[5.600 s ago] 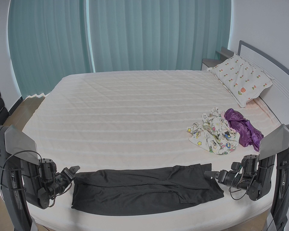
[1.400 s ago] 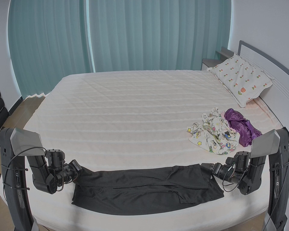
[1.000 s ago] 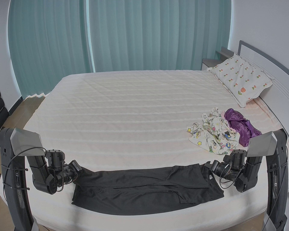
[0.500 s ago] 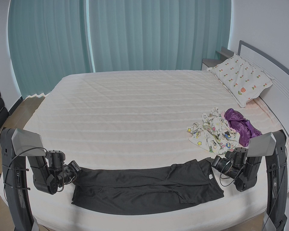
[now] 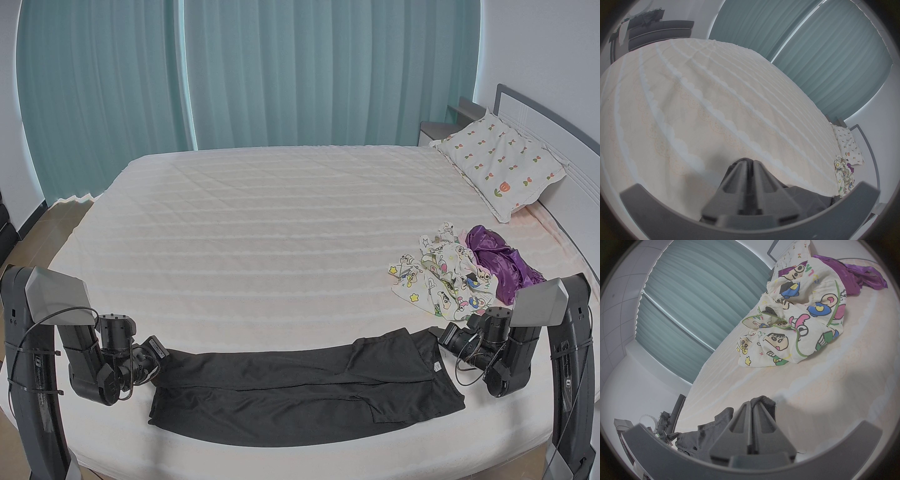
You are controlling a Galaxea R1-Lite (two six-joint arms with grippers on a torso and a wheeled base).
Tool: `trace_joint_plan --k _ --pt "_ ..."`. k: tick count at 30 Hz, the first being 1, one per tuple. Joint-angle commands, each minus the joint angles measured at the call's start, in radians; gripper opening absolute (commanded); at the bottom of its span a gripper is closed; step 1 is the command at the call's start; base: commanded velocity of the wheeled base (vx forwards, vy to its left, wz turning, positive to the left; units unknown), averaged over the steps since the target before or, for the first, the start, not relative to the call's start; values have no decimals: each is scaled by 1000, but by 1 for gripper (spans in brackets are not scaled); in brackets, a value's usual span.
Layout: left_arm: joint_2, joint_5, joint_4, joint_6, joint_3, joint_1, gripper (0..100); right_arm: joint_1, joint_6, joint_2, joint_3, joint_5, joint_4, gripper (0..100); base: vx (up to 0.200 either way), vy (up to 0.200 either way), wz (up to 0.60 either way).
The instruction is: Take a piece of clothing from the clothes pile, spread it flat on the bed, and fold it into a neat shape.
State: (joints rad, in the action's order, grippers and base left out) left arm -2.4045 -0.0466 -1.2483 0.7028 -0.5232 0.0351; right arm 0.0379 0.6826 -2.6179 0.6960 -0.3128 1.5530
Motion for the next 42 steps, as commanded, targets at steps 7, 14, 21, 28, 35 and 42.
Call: trace_joint_plan --k 7,14,21,28,35,42 --pt "4 2 0 0 6 2 100 -4 11 18 -29 3 10 100 0 0 0" --pt "150 -93 0 17 115 43 100 -29 97 121 -122 31 10 100 0 0 0" --pt "223 -242 0 9 210 46 100 -30 107 127 -170 32 10 100 0 0 0" --pt "223 -242 23 6 215 37 100 -1 169 125 -171 34 10 100 -114 0 0" --pt "215 -239 76 -52 221 23 100 8 173 117 -171 34 10 100 -200 0 0" --pt "177 -226 67 -131 246 22 100 11 173 114 -173 34 10 100 -29 0 0"
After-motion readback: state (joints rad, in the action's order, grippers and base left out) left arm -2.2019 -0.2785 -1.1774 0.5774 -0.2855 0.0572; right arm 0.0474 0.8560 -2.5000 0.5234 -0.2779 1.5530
